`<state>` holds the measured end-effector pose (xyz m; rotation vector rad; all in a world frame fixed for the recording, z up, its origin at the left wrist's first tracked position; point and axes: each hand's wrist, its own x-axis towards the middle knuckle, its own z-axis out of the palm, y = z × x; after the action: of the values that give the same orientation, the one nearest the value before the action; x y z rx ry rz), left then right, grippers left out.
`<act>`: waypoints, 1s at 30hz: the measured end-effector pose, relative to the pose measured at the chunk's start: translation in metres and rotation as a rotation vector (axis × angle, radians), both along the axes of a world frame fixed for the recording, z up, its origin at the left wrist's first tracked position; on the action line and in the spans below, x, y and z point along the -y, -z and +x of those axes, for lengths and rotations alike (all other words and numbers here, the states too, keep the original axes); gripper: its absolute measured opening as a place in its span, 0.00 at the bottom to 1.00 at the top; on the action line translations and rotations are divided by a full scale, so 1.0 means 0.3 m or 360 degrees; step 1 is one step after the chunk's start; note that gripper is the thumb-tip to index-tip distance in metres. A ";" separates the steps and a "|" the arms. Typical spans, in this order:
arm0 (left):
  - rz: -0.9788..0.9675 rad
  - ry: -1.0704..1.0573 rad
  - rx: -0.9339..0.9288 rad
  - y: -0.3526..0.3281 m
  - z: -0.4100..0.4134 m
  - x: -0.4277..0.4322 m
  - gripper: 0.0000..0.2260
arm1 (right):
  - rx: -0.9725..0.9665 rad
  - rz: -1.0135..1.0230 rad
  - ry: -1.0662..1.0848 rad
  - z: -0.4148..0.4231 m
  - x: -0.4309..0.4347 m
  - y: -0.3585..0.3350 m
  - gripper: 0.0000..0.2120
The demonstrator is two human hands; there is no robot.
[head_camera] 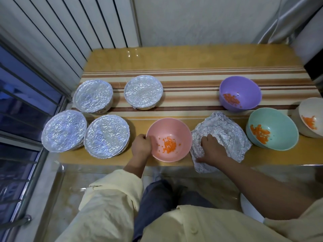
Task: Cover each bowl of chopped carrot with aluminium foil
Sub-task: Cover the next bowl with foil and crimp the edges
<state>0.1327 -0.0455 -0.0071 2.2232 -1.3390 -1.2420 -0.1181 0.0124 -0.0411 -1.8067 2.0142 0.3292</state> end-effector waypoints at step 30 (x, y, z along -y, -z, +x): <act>-0.0043 -0.0658 -0.0852 -0.028 -0.001 -0.078 0.40 | 0.1063 -0.0794 -0.1101 0.134 0.009 -0.202 0.05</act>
<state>0.1323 -0.0220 0.0013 1.8250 -0.6525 -1.4873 -0.0778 0.0097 0.0196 -2.4428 1.0220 -0.5788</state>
